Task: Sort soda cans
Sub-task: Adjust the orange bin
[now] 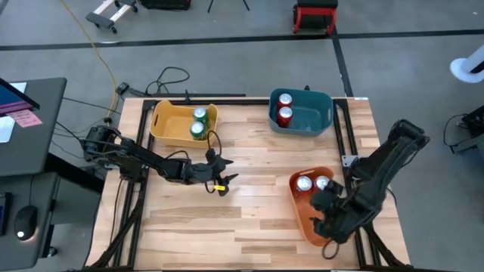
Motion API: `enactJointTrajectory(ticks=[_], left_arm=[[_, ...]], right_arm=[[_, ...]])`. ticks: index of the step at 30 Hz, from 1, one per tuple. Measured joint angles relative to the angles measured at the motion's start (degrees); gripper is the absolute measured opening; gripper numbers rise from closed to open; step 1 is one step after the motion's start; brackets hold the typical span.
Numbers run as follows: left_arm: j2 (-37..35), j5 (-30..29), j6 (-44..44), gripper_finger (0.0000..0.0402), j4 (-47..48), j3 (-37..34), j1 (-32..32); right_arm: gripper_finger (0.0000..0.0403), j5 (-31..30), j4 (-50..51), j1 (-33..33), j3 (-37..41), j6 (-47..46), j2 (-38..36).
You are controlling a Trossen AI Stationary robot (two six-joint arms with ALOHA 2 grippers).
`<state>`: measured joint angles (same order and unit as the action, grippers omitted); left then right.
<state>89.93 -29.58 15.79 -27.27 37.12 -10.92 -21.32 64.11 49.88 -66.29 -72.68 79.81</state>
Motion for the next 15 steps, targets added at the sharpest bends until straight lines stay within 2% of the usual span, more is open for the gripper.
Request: enactJointTrajectory(ticks=[5, 10, 15], left_arm=[[0.00, -1.93, 0.08, 0.0261, 1.83, 0.00, 0.00], [0.00, -2.36, 0.49, 0.0261, 2.05, 0.00, 0.00], [0.00, -2.51, 0.95, 0.0261, 2.22, 0.00, 0.00]], right_arm=[[0.0379, 6.10, -6.79, -2.23, 0.60, 7.75, 6.62], [0.0379, 6.62, -10.10, -4.26, 0.01, 14.22, 10.42], [0.0379, 5.96, -12.09, -5.83, -0.21, 17.51, 9.68]])
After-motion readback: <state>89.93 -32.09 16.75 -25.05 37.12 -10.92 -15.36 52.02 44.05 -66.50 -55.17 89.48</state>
